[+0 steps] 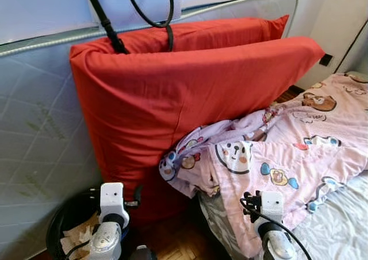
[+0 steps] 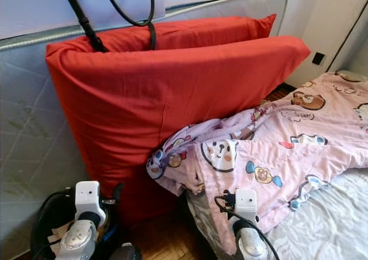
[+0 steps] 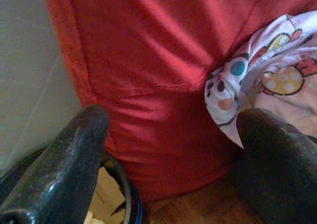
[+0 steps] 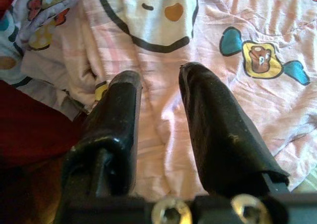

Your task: Clean up the room

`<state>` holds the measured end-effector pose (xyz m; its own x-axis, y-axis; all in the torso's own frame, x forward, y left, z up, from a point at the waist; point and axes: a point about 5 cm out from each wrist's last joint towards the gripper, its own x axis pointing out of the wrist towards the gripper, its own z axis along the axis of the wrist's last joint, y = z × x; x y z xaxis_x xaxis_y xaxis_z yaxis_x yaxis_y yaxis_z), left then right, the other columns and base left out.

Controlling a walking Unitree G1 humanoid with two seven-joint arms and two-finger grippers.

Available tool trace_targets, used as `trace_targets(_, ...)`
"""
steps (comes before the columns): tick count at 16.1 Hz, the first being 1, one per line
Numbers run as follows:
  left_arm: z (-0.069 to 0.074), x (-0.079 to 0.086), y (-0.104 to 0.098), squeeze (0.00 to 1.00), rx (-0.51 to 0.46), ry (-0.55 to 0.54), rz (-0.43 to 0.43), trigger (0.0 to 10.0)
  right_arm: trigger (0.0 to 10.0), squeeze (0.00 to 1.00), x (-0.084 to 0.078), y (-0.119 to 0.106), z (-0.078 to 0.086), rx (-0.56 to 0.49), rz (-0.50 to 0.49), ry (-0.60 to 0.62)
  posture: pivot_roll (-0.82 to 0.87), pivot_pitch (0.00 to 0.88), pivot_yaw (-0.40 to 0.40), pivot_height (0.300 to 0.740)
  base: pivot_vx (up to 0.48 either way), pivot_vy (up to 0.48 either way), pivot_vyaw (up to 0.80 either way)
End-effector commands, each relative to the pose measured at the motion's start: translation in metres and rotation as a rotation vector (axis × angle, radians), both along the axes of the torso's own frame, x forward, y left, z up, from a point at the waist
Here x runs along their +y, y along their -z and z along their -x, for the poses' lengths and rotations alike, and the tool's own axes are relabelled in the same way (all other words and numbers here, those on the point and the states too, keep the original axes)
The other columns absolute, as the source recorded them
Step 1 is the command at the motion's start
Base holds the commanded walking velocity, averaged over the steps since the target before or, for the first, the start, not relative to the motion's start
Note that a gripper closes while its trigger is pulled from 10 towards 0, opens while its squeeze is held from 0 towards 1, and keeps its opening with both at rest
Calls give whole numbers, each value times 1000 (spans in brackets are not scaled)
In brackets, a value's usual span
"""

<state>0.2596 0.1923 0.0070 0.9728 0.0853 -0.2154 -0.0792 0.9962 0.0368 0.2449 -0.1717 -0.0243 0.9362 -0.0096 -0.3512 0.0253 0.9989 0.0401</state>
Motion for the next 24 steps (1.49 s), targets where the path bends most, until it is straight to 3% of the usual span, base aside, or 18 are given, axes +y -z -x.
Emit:
trace_targets(1,-1,2,0,0,5,-12,0,10000,10000,0,2,-1,-1,-5,-4,-5,-94,0,3,640,0,0,0)
trace_targets(5,-1,2,0,0,4,-12,0,10000,10000,0,2,-1,-1,-4,-5,-4,-94,0,2,640,0,0,0)
trace_targets(6,0,2,0,0,8,-8,2,10000,10000,0,5,4,-1,48,2,-8,-94,0,5,636,0,0,0)
trace_targets(9,0,2,1,0,11,-6,3,10000,10000,0,7,1,-1,5,-20,-17,-92,0,5,607,0,0,0)
trace_targets(24,-2,0,1,0,14,14,23,10000,10000,0,11,3,0,21,-33,-30,-84,0,10,607,0,0,0)
